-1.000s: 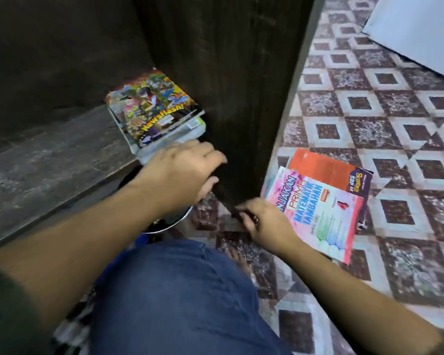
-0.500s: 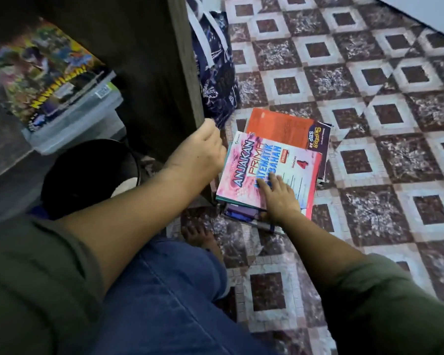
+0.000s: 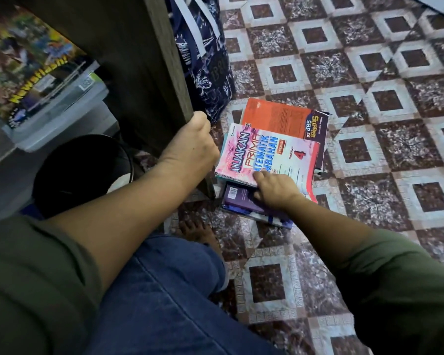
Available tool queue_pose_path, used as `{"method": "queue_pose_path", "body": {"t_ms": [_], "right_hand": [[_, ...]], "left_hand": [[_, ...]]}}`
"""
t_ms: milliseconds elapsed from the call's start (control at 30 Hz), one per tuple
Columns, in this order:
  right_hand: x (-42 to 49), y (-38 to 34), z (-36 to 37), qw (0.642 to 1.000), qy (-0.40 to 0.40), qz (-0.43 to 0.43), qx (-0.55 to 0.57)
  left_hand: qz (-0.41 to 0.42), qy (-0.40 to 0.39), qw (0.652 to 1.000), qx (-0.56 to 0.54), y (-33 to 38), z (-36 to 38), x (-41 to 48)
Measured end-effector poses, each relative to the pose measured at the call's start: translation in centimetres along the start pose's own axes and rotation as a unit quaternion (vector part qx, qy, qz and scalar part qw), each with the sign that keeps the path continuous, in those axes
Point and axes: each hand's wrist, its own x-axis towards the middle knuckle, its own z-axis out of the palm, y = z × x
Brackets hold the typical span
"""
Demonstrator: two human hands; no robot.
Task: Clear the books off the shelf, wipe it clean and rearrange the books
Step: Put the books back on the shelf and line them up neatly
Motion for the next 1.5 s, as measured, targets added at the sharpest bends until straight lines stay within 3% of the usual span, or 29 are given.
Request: {"method": "queue_pose_path", "body": {"t_ms": [333, 433, 667, 800, 967, 1200, 1333, 1400, 1500], "right_hand": [[-0.3, -2.8, 3.4, 0.994, -0.023, 0.075, -0.073], [-0.1, -3.4, 3.6, 0.993, 0.007, 0.085, -0.084], [0.0, -0.8, 2.5, 0.998, 0.019, 0.024, -0.052], [0.4, -1.6, 2.1, 0.998, 0.005, 0.030, -0.057], [-0.8, 0.6, -4.9, 0.999, -0.003, 0.027, 0.040], [-4.7, 4.9, -16.8, 0.987, 0.125, 0.060, 0.078], [-5.0, 3.7, -14.7, 0.989, 0.078, 0.091, 0.091], [-5.0, 2.8, -12.6, 0.975, 0.055, 0.111, 0.183], [-5.2, 1.5, -11.6, 0.971, 0.070, 0.100, 0.203]], "left_hand": [[-0.007, 0.016, 1.000, 0.011, 0.2, 0.4, 0.0], [-0.003, 0.018, 1.000, 0.003, 0.3, 0.6, 0.1], [-0.003, 0.018, 1.000, -0.002, 0.2, 0.2, 0.1], [0.003, 0.024, 1.000, -0.013, 0.2, 0.1, 0.0], [0.019, 0.045, 0.999, -0.009, 0.1, 0.0, -0.2], [0.009, 0.015, 1.000, 0.000, -0.1, 0.3, -0.1], [0.011, 0.023, 1.000, -0.007, 0.0, 0.3, -0.2], [0.013, 0.022, 1.000, -0.012, 0.0, 0.3, -0.2], [0.025, 0.046, 0.998, -0.022, -0.1, 0.6, -0.5]]}}
